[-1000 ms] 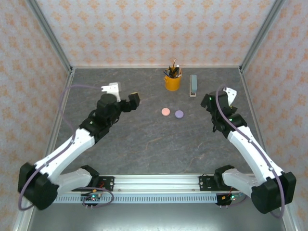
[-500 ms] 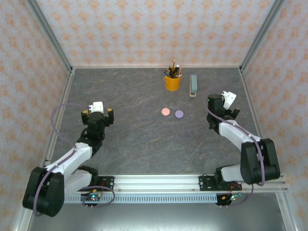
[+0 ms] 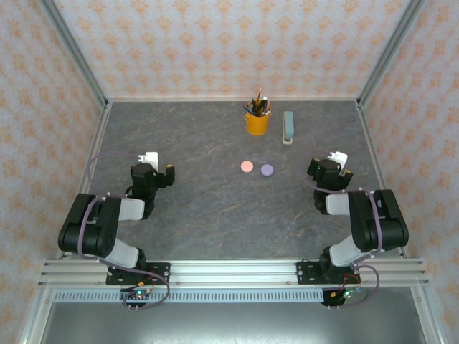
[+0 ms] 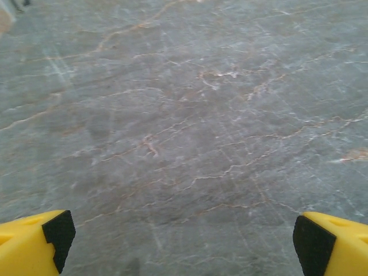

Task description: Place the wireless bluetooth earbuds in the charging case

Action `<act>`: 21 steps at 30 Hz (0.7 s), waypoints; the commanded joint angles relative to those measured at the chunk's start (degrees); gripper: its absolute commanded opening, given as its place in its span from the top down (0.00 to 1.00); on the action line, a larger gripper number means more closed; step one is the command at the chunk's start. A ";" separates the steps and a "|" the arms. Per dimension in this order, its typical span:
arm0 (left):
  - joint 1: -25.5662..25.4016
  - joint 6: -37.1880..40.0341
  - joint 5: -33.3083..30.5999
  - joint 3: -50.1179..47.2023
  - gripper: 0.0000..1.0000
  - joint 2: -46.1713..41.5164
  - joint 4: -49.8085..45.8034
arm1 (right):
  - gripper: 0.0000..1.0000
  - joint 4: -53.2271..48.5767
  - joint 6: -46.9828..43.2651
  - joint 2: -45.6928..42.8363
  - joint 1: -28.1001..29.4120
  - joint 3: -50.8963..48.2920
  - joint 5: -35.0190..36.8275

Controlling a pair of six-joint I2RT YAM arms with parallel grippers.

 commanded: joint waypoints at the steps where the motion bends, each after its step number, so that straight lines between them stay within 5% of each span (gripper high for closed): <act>1: 2.13 -0.93 4.82 3.03 0.00 -0.02 1.97 | 0.00 3.14 -1.11 -0.12 -0.06 1.62 -5.80; 21: 1.63 -1.73 0.94 3.69 0.00 0.03 0.67 | 0.00 3.96 -1.22 -0.35 -0.59 1.01 -7.55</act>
